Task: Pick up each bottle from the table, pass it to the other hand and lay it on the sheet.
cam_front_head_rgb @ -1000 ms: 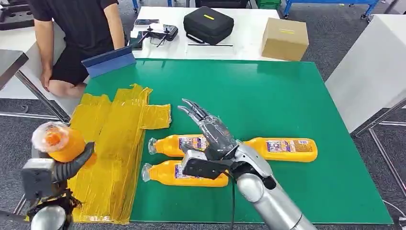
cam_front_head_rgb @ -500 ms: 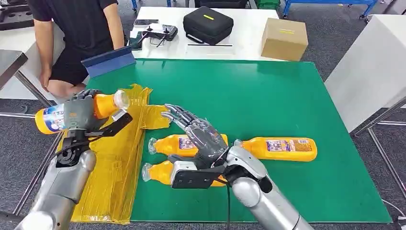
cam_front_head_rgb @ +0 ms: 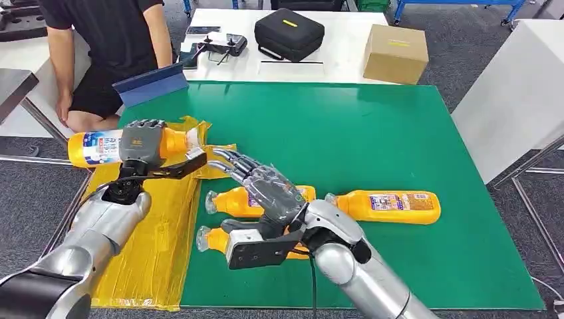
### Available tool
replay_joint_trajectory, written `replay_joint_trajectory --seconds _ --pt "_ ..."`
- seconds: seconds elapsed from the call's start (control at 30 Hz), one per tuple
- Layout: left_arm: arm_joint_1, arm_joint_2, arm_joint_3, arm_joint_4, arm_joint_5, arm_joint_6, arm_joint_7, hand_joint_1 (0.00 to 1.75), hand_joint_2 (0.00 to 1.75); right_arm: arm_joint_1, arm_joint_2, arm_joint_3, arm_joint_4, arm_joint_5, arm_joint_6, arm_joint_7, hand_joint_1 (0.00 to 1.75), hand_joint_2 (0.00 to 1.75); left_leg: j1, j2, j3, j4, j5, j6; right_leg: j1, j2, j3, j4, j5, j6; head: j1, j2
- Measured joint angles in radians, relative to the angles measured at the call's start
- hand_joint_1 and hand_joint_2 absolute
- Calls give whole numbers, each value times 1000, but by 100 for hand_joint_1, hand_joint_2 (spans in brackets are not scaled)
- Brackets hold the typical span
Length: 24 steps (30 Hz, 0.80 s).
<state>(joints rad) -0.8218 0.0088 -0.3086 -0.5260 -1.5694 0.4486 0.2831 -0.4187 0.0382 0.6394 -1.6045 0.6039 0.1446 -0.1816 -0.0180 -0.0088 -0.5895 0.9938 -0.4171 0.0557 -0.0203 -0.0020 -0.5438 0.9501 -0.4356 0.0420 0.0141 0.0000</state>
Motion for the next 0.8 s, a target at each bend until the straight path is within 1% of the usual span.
replay_joint_trajectory --seconds 0.13,0.17,0.4,0.7,0.8 --pt "-11 -3 -5 31 30 -10 -35 0 175 2 2 4 2 9 -1 -3 0 0 0 0 0 0 0 0 0 0 0 0 0 0 0 0" --pt "-11 -3 -5 35 32 -10 -44 0 0 2 2 5 2 11 -1 -3 0 0 0 0 0 0 0 0 0 0 0 0 0 0 0 0" --pt "-11 -6 7 48 32 -16 -65 0 0 2 5 7 4 22 0 -6 0 0 0 0 0 0 0 0 0 0 0 0 0 0 0 0" --pt "-11 -8 55 48 0 -27 -85 0 0 1 11 7 29 30 2 -37 0 0 0 0 0 0 0 0 0 0 0 0 0 0 0 0" --pt "-10 -8 85 48 7 -16 -108 0 0 -1 11 7 41 31 -3 -48 0 0 0 0 0 0 0 0 0 0 0 0 0 0 0 0"
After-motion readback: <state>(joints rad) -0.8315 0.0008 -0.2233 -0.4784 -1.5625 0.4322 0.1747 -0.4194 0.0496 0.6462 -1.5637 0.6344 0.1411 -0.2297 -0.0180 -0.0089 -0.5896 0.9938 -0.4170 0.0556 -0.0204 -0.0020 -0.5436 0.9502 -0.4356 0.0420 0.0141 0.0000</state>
